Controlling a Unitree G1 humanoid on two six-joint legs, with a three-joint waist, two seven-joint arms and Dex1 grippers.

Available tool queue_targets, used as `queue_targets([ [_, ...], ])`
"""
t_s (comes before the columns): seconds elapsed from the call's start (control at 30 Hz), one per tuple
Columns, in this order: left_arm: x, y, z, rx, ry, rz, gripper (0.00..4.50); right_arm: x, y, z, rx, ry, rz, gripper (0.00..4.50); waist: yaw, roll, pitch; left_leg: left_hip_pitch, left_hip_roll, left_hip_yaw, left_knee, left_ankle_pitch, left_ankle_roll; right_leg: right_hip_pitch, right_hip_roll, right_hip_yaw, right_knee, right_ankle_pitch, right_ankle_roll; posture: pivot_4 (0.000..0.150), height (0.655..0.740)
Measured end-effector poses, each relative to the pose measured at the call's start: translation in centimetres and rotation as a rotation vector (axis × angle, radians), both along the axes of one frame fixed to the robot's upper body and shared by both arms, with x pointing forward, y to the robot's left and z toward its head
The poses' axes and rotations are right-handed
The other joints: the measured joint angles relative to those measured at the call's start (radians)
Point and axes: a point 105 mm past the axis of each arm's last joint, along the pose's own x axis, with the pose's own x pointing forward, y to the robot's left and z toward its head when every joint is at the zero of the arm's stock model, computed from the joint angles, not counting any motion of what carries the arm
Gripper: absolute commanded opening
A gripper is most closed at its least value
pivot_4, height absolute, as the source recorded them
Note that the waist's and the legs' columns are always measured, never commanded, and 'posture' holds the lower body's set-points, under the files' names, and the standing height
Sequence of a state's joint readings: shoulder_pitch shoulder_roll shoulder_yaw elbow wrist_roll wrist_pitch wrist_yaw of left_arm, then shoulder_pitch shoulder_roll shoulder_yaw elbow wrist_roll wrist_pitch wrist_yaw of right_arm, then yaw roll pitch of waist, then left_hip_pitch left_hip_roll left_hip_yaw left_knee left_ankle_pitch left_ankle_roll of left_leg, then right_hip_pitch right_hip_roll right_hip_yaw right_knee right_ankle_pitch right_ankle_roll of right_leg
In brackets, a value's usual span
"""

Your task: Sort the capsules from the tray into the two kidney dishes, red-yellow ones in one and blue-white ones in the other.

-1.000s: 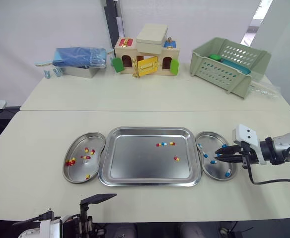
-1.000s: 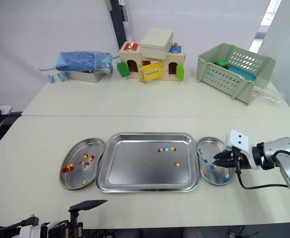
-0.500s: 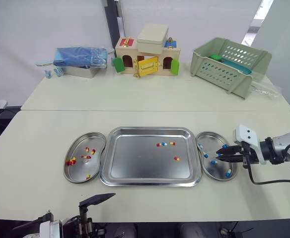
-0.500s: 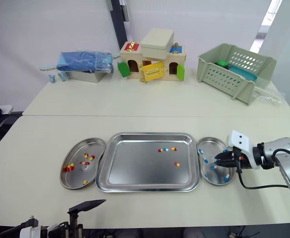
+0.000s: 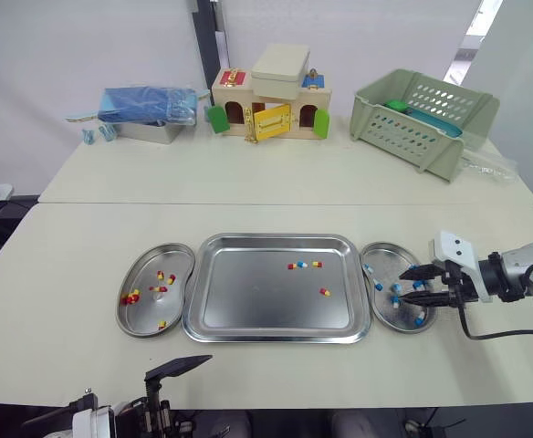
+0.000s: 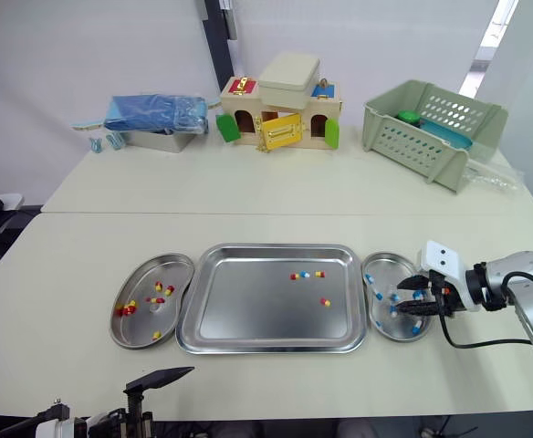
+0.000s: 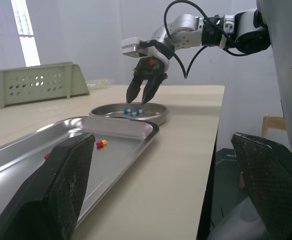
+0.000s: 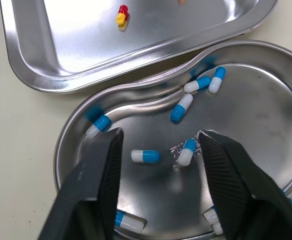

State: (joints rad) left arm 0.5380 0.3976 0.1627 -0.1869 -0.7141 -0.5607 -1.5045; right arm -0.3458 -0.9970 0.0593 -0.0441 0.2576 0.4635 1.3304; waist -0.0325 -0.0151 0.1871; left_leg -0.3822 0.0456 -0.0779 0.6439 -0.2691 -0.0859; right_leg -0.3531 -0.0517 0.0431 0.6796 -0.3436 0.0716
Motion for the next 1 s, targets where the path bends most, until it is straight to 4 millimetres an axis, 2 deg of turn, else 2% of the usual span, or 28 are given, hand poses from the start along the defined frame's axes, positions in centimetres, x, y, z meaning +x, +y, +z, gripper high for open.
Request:
queue_targets([
  [0.1,0.2,0.1,0.1,-0.006,0.001,0.016,4.50,0.1,0.0,0.2,0.005,-0.005,-0.001,4.48,0.000,0.000,0.000,0.000,0.000,0.000,0.000,0.000,0.000,0.000,0.000,0.000,0.000,0.000,0.000,0.150,0.7400],
  [0.2,1.4,0.2,0.5,-0.028,0.008,0.071,4.50,0.1,0.0,0.7,0.040,-0.019,-0.008,4.48,0.001,0.000,0.000,0.000,0.000,0.000,0.000,0.000,0.000,0.000,0.000,0.000,0.000,0.000,0.000,0.150,0.7400],
  [0.3,3.1,0.3,1.4,-0.037,0.015,0.138,4.50,0.2,-0.4,2.2,0.105,-0.061,-0.027,4.48,0.001,0.000,0.000,0.000,0.000,0.000,0.000,0.000,0.000,0.001,0.000,0.000,0.000,0.000,0.000,0.150,0.7400],
  [0.43,5.8,2.4,3.3,0.026,0.093,0.283,4.50,-0.3,-2.1,3.1,0.172,-0.102,-0.064,4.48,0.002,-0.001,0.000,0.000,0.000,-0.002,0.000,0.000,0.000,0.001,0.000,-0.001,0.000,0.000,0.000,0.150,0.7400],
  [0.6,8.3,6.7,6.0,0.127,0.208,0.494,4.50,-1.5,-5.3,2.4,0.165,-0.119,-0.120,4.48,0.002,-0.001,0.001,0.000,0.000,-0.001,0.000,0.000,0.000,0.001,0.000,-0.001,0.000,0.000,0.000,0.150,0.7400],
  [0.77,9.2,12.9,8.3,0.288,0.319,0.699,4.50,-2.1,-8.6,1.2,0.102,-0.067,-0.224,4.48,-0.006,0.001,0.001,0.002,0.000,0.000,-0.001,0.000,0.000,0.001,0.000,0.000,0.001,0.000,0.000,0.150,0.7400],
  [0.8,9.2,14.6,8.6,0.333,0.342,0.749,4.50,-2.1,-9.1,0.9,0.101,-0.060,-0.247,4.48,-0.010,0.001,0.001,0.002,0.000,0.000,-0.001,0.000,0.000,0.000,0.001,0.000,0.001,0.000,-0.001,0.150,0.7400],
  [1.0,9.0,21.0,8.5,0.487,0.425,0.895,4.50,-2.3,-10.6,0.0,0.084,-0.058,-0.290,4.48,-0.013,0.003,0.002,0.002,0.000,0.001,-0.003,0.000,0.000,-0.001,0.000,0.000,0.001,-0.001,-0.001,0.150,0.7400],
])
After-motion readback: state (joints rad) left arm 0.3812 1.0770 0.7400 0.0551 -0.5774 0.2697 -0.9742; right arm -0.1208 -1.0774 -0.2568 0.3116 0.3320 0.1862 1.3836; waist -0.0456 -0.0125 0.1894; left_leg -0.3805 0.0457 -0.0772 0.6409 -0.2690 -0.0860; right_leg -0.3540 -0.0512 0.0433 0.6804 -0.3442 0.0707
